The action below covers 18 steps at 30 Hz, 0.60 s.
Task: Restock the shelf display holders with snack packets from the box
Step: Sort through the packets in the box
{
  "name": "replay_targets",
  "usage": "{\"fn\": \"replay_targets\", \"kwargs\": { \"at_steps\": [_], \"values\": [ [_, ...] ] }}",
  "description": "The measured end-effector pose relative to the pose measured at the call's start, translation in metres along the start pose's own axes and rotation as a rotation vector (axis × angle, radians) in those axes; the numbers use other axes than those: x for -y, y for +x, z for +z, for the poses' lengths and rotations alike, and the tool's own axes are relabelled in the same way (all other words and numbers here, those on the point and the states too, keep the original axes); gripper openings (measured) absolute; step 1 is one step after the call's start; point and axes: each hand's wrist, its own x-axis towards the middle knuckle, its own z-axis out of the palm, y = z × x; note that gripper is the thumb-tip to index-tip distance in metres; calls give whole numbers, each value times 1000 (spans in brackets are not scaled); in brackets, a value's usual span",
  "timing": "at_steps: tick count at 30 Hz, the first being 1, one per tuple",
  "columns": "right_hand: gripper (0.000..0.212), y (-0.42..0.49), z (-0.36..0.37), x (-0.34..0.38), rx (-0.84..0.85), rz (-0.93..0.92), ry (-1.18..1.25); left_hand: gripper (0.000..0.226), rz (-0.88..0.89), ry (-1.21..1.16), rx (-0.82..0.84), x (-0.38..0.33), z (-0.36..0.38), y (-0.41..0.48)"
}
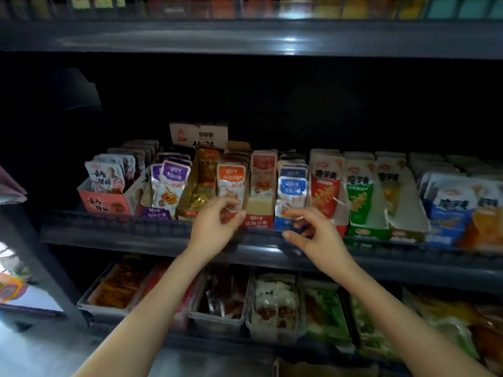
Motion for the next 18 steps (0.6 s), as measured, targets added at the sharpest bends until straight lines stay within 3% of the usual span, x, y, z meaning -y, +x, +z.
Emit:
{"fn": "replay_targets", "kwargs": {
  "at_steps": [7, 14, 18],
  "values": [
    [36, -172, -35, -72, 123, 257, -106, 10, -54, -128, 318, -27, 68, -133],
    [19, -304, -36, -190, 211, 731, -133, 9, -123, -45, 637, -5, 162, -241],
    [20, -363, -18, -251, 264, 916, -236, 17, -33, 126, 714, 21, 200, -297]
  ]
}}
